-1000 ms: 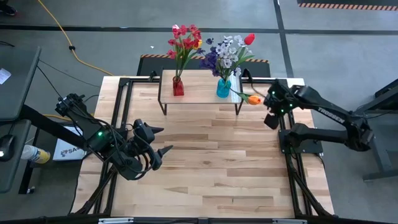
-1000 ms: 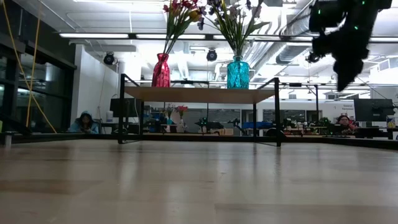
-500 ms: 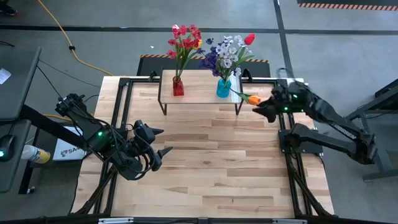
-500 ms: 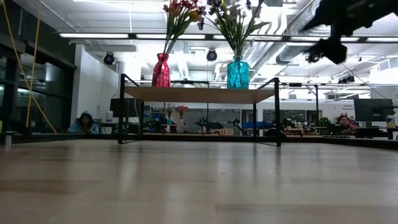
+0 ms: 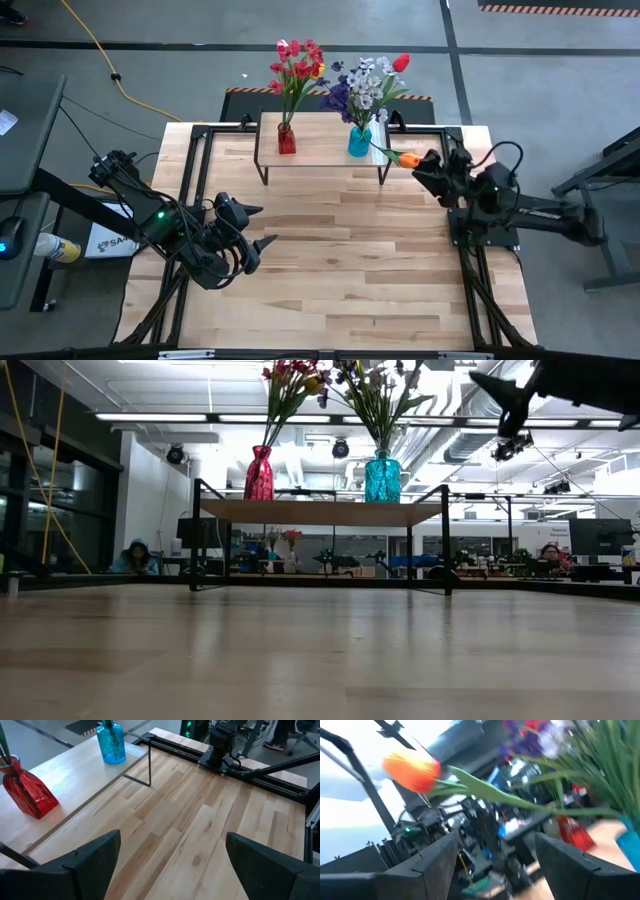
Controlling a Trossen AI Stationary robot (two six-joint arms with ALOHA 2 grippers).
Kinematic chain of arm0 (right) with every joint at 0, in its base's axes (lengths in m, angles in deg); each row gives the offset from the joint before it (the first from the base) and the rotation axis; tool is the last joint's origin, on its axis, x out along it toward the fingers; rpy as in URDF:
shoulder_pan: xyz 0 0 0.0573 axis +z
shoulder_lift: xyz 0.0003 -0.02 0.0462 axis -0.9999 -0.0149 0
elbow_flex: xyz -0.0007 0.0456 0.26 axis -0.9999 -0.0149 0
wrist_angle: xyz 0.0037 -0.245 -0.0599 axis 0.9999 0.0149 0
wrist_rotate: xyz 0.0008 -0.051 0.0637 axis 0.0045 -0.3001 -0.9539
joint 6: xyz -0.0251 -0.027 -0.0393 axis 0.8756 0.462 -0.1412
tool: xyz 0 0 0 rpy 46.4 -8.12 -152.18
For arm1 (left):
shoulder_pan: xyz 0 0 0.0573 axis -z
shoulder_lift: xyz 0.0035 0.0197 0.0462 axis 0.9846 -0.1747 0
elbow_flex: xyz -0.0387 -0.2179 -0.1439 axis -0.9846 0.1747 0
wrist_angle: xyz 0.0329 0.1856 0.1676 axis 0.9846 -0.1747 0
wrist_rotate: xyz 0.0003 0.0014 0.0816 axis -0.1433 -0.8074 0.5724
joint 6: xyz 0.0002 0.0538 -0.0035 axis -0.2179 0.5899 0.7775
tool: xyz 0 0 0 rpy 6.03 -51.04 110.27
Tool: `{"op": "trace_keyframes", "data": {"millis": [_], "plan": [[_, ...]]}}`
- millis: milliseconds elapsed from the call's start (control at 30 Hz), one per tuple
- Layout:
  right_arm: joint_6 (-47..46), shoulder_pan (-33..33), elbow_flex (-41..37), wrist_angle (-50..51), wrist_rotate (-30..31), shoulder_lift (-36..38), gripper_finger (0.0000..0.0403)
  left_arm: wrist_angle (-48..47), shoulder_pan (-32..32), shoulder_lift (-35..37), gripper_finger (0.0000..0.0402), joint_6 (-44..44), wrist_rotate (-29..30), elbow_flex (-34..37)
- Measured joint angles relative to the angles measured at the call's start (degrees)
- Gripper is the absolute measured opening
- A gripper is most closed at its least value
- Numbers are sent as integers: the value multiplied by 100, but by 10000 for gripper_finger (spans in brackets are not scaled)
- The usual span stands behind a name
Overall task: Pick and place flowers into a vace then onto a shelf
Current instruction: Adjust the orange flower in the blue vase
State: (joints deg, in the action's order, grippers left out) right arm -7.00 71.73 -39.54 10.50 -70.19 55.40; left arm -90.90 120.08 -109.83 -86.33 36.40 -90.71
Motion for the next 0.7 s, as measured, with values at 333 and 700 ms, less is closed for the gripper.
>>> {"op": "trace_keyframes", "data": {"millis": [333,700], "plan": [[1118,1139,767,-433,483,-1494,257,-31,-2,0,392,0,31,0],[2284,1104,1722,-97,810,-2232,257,-39,-2,0,392,0,26,0]]}}
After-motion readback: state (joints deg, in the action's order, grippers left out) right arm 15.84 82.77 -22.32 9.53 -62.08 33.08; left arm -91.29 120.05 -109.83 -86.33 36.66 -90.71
